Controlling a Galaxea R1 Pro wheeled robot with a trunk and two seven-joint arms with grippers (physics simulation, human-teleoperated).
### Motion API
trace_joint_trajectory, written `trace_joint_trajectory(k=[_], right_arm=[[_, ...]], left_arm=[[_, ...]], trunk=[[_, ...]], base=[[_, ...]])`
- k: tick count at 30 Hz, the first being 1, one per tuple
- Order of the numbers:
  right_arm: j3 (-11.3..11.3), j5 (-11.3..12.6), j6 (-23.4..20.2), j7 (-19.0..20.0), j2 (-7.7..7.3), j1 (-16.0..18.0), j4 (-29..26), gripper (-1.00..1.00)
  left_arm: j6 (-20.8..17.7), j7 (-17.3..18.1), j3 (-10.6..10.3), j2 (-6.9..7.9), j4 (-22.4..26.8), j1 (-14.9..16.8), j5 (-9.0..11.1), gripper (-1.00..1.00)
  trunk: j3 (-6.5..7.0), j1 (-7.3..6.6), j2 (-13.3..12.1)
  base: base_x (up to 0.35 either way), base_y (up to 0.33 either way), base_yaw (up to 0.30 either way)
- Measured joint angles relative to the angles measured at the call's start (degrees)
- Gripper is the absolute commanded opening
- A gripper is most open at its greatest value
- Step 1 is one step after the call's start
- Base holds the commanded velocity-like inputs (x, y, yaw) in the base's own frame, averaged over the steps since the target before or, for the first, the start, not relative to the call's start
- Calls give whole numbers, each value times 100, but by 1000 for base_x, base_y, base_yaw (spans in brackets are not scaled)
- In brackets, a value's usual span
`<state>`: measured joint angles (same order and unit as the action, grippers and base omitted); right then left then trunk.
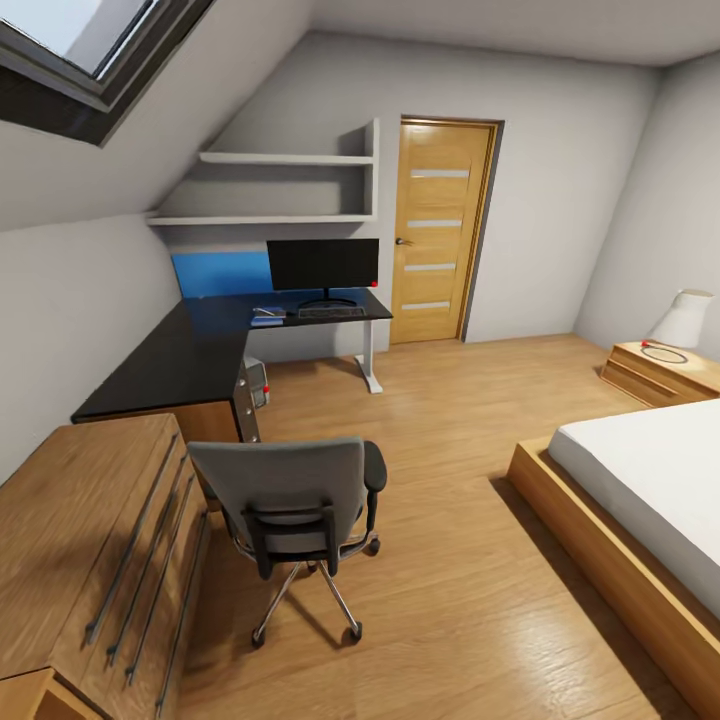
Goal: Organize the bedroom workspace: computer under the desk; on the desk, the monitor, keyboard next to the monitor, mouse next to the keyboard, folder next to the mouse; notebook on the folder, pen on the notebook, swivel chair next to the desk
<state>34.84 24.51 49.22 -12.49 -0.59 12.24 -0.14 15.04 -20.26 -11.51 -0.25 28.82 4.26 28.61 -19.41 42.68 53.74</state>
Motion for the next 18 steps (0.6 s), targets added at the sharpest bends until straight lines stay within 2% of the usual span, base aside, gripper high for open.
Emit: trace_joint_trajectory(k=[3, 6, 13, 18], right_arm=[[-1, 9, -4, -5, 7, 1, -1, 100], [-3, 17, 4, -13, 11, 3, -4, 100], [-14, 20, -9, -25, 12, 5, -138, 100], [-18, 19, -34, -40, 13, 8, -616, 100]], left_arm=[[-337, -49, 0, -74, 158, 72, -175, 100], [-535, -72, 0, -129, 275, 109, -266, 100], [-738, -83, -1, -306, 380, 179, -348, 100], [-969, -87, -1, -396, 400, 418, -368, 100]], trunk=[[-54, 66, 120], [-108, 132, 241], [-240, 286, 522], [-341, 396, 722]], base=[[0, 0, 112], [0, 0, 192], [0, 0, 238], [0, 0, 136]])
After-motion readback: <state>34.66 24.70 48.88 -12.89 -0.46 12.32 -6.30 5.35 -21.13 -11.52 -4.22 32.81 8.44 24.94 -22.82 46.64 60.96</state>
